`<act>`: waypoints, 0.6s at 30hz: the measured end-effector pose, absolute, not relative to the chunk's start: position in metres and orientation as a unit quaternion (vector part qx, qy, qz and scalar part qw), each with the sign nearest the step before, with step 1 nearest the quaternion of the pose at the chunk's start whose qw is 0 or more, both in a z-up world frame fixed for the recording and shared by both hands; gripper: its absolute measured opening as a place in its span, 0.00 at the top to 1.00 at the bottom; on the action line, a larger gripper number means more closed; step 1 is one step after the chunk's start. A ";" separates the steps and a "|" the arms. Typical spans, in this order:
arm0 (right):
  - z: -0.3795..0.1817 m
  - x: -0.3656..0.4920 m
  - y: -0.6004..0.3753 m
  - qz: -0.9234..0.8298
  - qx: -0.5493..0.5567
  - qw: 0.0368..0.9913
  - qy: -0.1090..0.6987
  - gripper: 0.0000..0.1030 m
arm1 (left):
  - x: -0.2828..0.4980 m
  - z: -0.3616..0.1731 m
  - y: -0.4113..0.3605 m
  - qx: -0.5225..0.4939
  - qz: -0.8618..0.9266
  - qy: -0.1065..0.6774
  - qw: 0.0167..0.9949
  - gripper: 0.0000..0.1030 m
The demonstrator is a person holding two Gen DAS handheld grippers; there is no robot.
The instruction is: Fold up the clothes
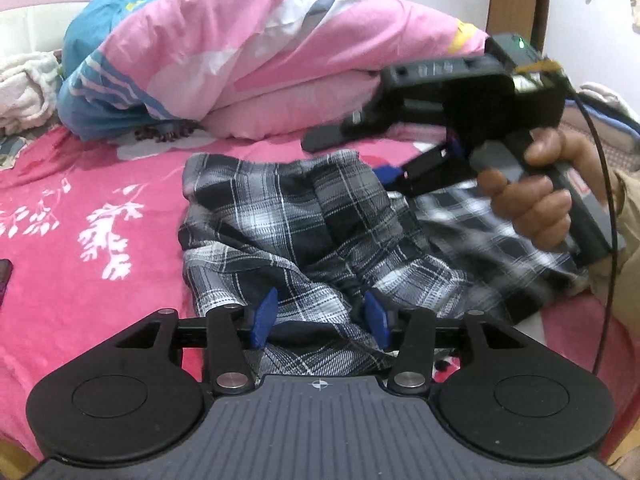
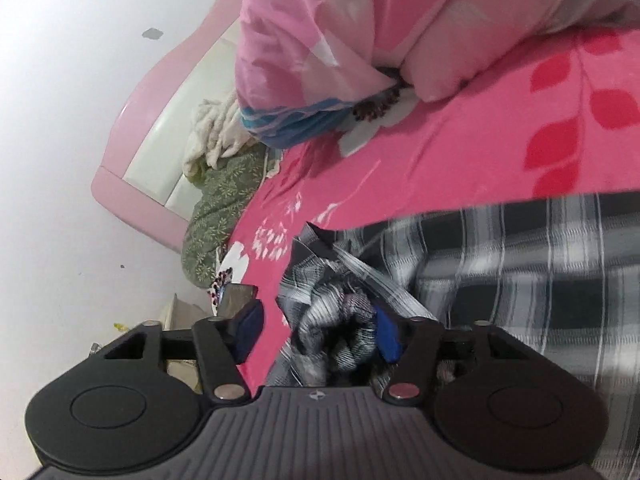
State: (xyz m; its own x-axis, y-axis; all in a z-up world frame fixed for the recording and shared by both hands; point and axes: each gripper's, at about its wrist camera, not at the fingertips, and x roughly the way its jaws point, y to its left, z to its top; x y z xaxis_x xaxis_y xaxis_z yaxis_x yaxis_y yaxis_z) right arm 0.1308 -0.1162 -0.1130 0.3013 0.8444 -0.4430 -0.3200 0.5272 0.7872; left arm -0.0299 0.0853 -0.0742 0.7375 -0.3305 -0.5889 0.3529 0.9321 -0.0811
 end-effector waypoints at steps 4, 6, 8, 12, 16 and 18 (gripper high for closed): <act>-0.120 0.128 -0.112 0.381 0.296 0.750 0.452 0.59 | -0.032 -0.069 0.088 0.010 -0.182 0.305 0.935 0.53; -0.123 0.128 -0.110 0.377 0.299 0.755 0.446 0.68 | -0.032 -0.067 0.089 0.006 -0.180 0.300 0.937 0.53; -0.123 0.128 -0.113 0.371 0.310 0.756 0.441 0.78 | -0.032 -0.064 0.090 0.001 -0.177 0.297 0.938 0.53; -0.113 0.118 -0.125 0.378 0.351 0.745 0.422 0.85 | -0.033 -0.058 0.089 -0.011 -0.183 0.290 0.939 0.53; -0.108 0.104 -0.143 0.375 0.380 0.736 0.415 0.86 | -0.031 -0.054 0.080 -0.009 -0.194 0.284 0.939 0.53; -0.113 0.101 -0.151 0.357 0.384 0.741 0.419 0.86 | -0.029 -0.054 0.075 -0.008 -0.199 0.284 0.938 0.53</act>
